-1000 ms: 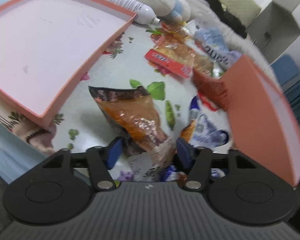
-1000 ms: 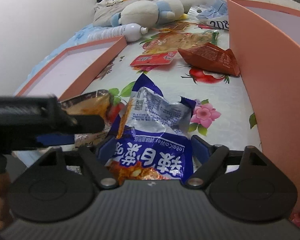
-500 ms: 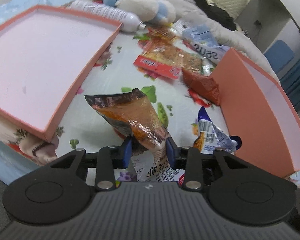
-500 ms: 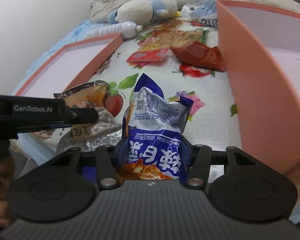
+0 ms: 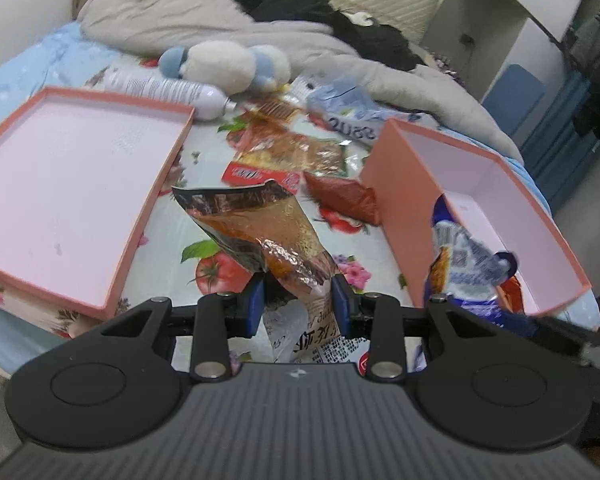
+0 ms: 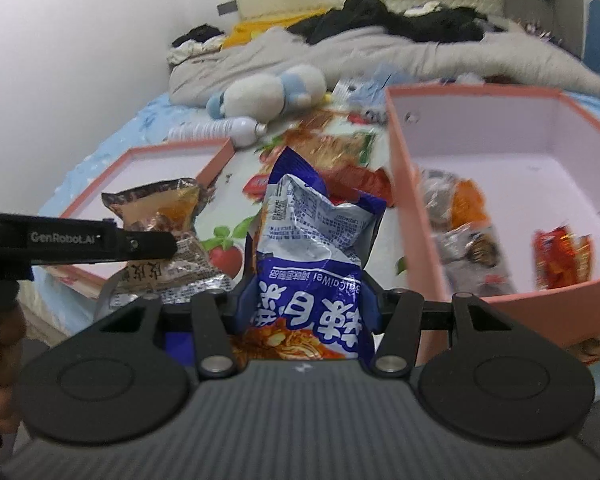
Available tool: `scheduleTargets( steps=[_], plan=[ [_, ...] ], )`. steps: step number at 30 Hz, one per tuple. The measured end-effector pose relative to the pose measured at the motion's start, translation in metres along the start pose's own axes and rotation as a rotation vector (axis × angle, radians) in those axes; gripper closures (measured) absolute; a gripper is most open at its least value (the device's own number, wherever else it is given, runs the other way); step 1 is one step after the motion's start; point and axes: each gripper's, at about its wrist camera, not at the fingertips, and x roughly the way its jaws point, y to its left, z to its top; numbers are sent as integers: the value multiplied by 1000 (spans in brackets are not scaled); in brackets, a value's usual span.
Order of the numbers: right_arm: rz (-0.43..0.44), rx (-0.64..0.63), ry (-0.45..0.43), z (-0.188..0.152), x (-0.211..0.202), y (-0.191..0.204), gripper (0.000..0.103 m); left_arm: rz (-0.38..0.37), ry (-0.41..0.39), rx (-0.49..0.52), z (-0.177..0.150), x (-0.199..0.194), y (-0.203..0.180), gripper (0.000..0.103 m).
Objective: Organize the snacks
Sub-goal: 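Lift both held packets and carry them over the deep pink box, then lower both packets into the deep pink box and open both grippers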
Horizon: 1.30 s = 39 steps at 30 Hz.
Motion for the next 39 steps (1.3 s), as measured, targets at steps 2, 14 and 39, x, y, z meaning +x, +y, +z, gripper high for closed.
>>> scheduleTargets(
  steps=[2, 14, 39],
  plan=[
    [5, 14, -16, 3, -13, -2, 48, -8, -3, 12, 1, -9, -5, 63],
    [-60, 70, -83, 12, -66, -33, 48, -106, -26, 83, 6, -41, -52, 63],
    [-297, 184, -109, 54, -36, -166, 47, -277, -76, 270, 83, 44, -194, 67]
  ],
)
